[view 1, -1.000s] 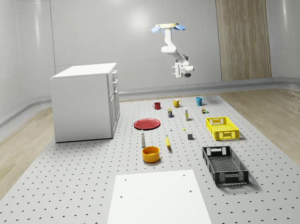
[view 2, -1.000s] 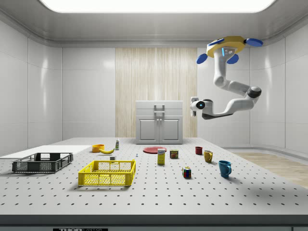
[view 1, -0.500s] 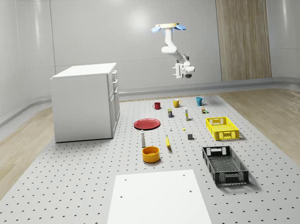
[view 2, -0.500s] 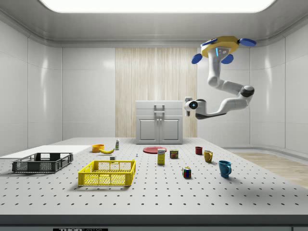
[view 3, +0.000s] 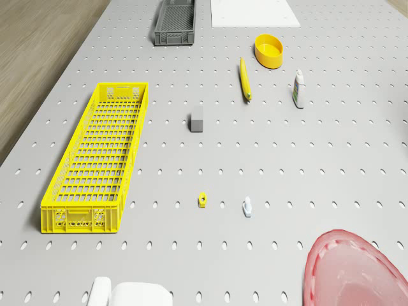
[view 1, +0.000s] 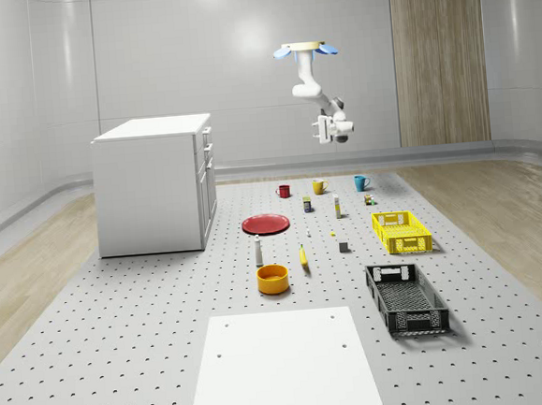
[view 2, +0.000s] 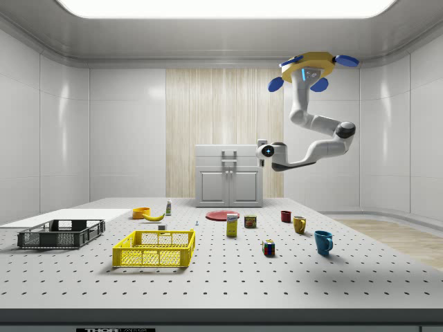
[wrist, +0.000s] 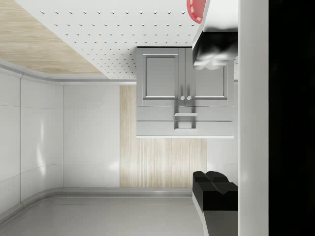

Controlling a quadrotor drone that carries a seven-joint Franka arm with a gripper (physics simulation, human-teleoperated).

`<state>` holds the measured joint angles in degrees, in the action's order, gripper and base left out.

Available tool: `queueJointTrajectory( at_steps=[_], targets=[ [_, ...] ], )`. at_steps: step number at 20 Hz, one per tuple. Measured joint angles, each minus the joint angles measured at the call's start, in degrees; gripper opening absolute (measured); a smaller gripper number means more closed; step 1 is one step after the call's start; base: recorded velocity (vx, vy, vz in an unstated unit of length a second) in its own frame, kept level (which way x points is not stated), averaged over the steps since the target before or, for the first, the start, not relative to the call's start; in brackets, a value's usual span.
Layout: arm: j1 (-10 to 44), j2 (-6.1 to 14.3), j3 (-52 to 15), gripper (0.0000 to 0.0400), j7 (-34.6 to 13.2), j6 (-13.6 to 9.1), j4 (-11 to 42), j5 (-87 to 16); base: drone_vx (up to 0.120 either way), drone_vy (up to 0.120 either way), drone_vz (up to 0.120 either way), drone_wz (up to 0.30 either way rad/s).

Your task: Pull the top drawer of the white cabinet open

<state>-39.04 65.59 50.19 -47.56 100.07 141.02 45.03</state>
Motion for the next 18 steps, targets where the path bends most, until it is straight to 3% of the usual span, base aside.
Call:
queueJointTrajectory(
  at_steps=[8, 12, 18],
  targets=[
    [-0.6, 0.7, 0.2, 0.0305, -0.5, 0.6, 0.1, -0.6, 0.12, 0.0, 0.0, 0.0],
    [-0.9, 1.0, -0.1, 0.0305, -0.7, 1.2, 0.4, -0.6, 0.01, 0.0, 0.0, 0.0],
    [-1.5, 1.2, -2.3, 0.0305, -0.3, 4.2, 2.5, 1.1, 0.0, 0.0, 0.0, 0.0]
  ],
)
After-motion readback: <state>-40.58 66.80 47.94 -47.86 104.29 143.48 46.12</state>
